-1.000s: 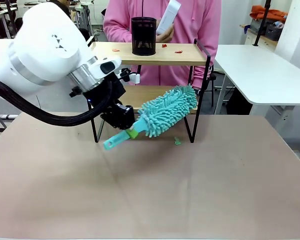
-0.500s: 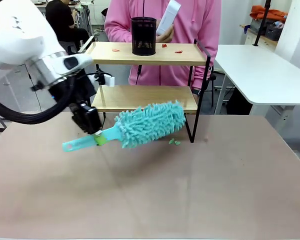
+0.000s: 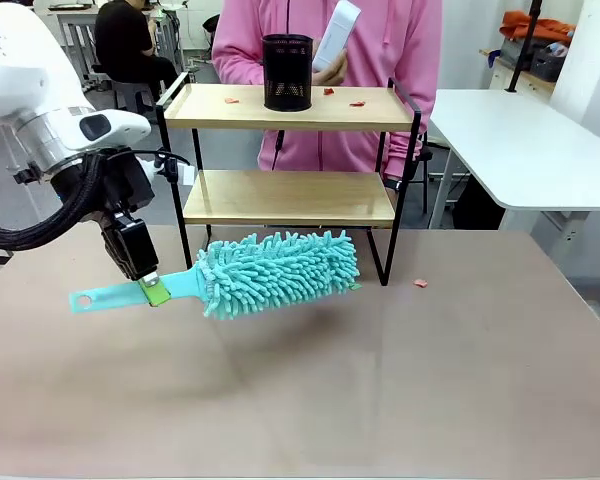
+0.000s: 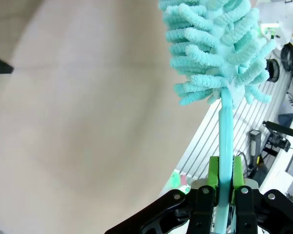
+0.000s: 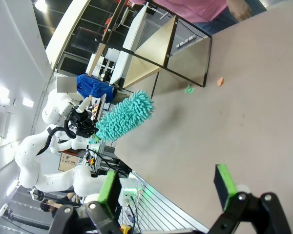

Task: Clean the shelf.
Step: Clean the specific tier of the Shelf with the Duster once objects are removed.

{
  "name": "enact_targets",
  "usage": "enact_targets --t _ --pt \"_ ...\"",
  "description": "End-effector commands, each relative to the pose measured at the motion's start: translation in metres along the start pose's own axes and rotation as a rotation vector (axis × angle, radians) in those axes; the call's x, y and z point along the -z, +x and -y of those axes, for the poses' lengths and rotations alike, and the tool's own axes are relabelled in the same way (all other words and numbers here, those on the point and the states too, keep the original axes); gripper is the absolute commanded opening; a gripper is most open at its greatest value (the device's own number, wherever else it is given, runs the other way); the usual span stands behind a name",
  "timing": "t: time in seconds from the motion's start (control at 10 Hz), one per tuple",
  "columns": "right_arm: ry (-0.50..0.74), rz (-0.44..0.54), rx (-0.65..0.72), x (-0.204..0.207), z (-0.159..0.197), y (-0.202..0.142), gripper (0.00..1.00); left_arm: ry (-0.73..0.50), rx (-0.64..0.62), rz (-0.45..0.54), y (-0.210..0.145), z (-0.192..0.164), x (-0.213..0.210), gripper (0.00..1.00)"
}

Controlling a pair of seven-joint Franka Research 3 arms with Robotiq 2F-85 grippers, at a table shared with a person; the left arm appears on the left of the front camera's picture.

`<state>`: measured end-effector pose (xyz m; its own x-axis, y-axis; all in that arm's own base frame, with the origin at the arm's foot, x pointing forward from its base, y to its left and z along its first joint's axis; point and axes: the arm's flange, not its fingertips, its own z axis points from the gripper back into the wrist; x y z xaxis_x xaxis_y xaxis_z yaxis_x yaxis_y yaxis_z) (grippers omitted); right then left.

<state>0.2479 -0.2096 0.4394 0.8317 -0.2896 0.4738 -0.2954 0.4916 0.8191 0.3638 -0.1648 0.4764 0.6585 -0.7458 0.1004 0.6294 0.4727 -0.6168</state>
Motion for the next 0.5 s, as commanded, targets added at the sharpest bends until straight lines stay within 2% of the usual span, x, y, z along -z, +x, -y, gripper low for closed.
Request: enact_targets --t 0.0,0.2,0.4 --pt "0.014 0.017 -0.028 0.000 0.000 0.003 1.00 -0.023 0.028 0.009 -0.005 -0.003 -0.006 0.12" --pt "0.014 0.017 -0.028 0.000 0.000 0.003 1.00 -0.123 0.070 0.036 -0.028 -0.006 -0.034 0.12" --pt "0.014 0.017 -0.028 0.000 0.000 0.003 1.00 -0.206 0.128 0.127 -0.085 -0.012 -0.083 0.12"
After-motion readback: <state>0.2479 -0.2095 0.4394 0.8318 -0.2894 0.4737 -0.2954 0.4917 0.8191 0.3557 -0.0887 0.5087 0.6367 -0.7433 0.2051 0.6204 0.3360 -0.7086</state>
